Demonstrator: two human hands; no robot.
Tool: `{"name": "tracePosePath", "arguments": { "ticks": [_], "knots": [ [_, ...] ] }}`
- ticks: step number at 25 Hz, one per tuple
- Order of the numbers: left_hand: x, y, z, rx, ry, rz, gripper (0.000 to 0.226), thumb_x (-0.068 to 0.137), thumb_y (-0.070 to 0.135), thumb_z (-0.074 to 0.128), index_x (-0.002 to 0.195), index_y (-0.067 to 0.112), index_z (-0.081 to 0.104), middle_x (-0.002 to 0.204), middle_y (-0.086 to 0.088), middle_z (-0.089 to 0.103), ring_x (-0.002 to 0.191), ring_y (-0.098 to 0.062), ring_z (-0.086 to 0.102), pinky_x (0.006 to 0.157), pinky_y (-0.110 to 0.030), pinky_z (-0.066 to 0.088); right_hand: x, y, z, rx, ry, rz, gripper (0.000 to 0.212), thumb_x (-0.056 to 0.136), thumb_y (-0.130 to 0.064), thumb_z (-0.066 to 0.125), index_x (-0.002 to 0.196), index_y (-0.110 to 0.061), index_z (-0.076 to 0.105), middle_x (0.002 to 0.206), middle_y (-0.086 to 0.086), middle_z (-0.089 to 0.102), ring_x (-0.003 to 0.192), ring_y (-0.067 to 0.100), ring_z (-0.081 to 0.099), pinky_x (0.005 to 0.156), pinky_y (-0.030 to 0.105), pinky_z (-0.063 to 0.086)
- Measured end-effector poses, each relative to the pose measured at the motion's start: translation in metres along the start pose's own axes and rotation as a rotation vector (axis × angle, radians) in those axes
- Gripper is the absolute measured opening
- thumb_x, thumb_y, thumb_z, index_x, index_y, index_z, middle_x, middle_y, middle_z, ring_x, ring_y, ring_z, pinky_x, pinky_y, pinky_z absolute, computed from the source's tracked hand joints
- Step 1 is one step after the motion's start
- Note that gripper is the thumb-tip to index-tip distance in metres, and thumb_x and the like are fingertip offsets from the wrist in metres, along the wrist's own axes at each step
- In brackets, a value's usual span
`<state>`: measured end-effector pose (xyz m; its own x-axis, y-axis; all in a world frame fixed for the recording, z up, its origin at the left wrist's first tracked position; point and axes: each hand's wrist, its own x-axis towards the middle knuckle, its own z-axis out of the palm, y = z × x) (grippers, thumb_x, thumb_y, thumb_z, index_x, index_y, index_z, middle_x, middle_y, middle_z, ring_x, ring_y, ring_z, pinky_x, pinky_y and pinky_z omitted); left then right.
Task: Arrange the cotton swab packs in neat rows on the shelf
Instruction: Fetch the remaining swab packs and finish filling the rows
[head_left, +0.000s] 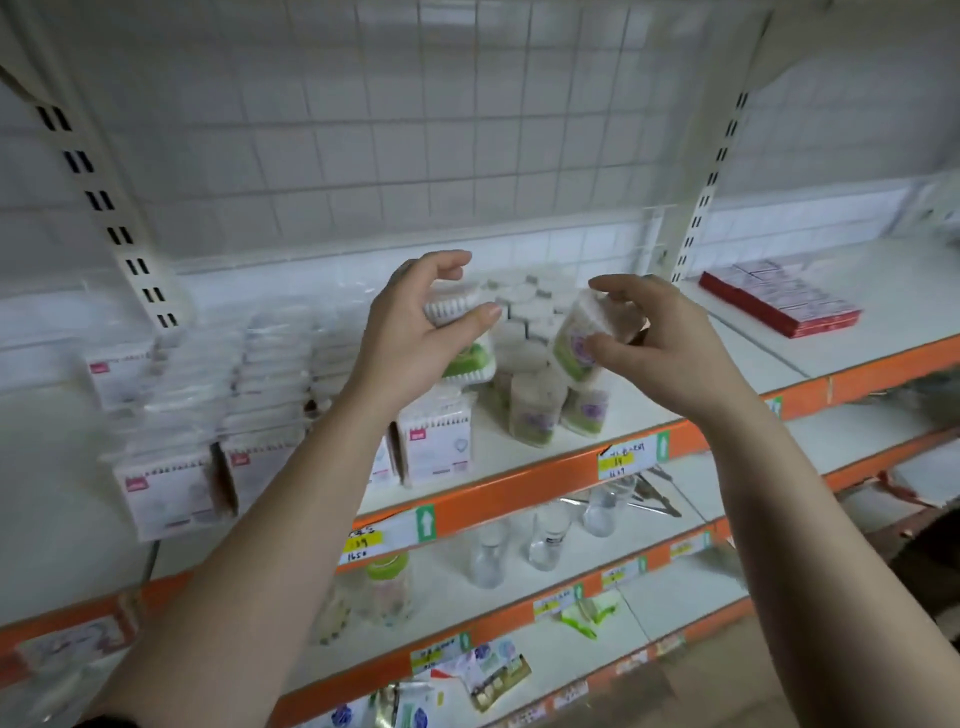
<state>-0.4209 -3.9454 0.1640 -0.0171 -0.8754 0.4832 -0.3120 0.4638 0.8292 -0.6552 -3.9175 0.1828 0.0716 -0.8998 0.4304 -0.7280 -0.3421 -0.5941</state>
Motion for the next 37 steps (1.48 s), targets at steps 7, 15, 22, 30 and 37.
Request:
{"name": "tracePosePath", "arguments": {
  "ticks": [7, 15, 22, 30, 37],
  "knots": [
    [0.068, -0.011, 0.021, 0.185, -0.029, -0.001, 0.052, 0.072, 0.045, 0.079, 0.117, 0.022, 0.064, 0.112, 0.004, 0.062, 0.095, -0.006, 0.057, 0.090, -0.024, 0.047, 0.052, 0.060, -0.019, -0.051, 0.070, 0.012, 0.050, 0.074, -0.020, 0.074, 0.122, -0.021, 0.058, 0.113, -0.006, 0.054, 0.068, -0.012, 0.045, 0.068, 0.013, 0.035],
    [0.110, -0.011, 0.041, 0.401, -0.105, 0.012, 0.048, 0.071, 0.042, 0.079, 0.113, 0.024, 0.066, 0.107, 0.006, 0.056, 0.097, -0.005, 0.054, 0.080, -0.006, 0.037, 0.099, 0.131, -0.004, -0.046, -0.015, 0.028, 0.060, 0.072, -0.020, 0.076, 0.128, -0.020, 0.054, 0.118, -0.001, 0.051, 0.094, 0.007, 0.049, 0.076, 0.020, 0.036],
    [0.110, 0.002, 0.084, 0.470, -0.019, 0.016, 0.052, 0.069, 0.041, 0.081, 0.115, 0.021, 0.065, 0.106, 0.004, 0.055, 0.098, -0.008, 0.056, 0.089, -0.017, 0.045, 0.097, 0.172, 0.034, 0.191, -0.296, -0.064, 0.056, 0.066, -0.027, 0.083, 0.109, -0.026, 0.047, 0.105, -0.006, 0.055, 0.092, 0.012, 0.056, 0.073, 0.023, 0.048],
    [0.088, 0.016, 0.129, 0.439, 0.076, 0.014, 0.061, 0.061, 0.050, 0.083, 0.112, 0.022, 0.065, 0.103, 0.016, 0.052, 0.097, 0.001, 0.056, 0.083, -0.014, 0.047, 0.111, 0.189, 0.047, 0.203, -0.245, -0.244, 0.042, 0.066, -0.024, 0.083, 0.091, -0.022, 0.049, 0.099, -0.005, 0.050, 0.087, 0.011, 0.054, 0.072, 0.023, 0.049],
    [0.056, 0.025, 0.173, 0.518, -0.035, -0.003, 0.061, 0.063, 0.048, 0.083, 0.114, 0.019, 0.065, 0.108, 0.008, 0.051, 0.100, -0.004, 0.053, 0.089, -0.025, 0.047, 0.111, 0.220, 0.026, 0.163, -0.339, -0.188, 0.044, 0.077, -0.021, 0.074, 0.115, -0.017, 0.051, 0.108, -0.001, 0.055, 0.093, 0.017, 0.055, 0.077, 0.026, 0.045]
  ]
}}
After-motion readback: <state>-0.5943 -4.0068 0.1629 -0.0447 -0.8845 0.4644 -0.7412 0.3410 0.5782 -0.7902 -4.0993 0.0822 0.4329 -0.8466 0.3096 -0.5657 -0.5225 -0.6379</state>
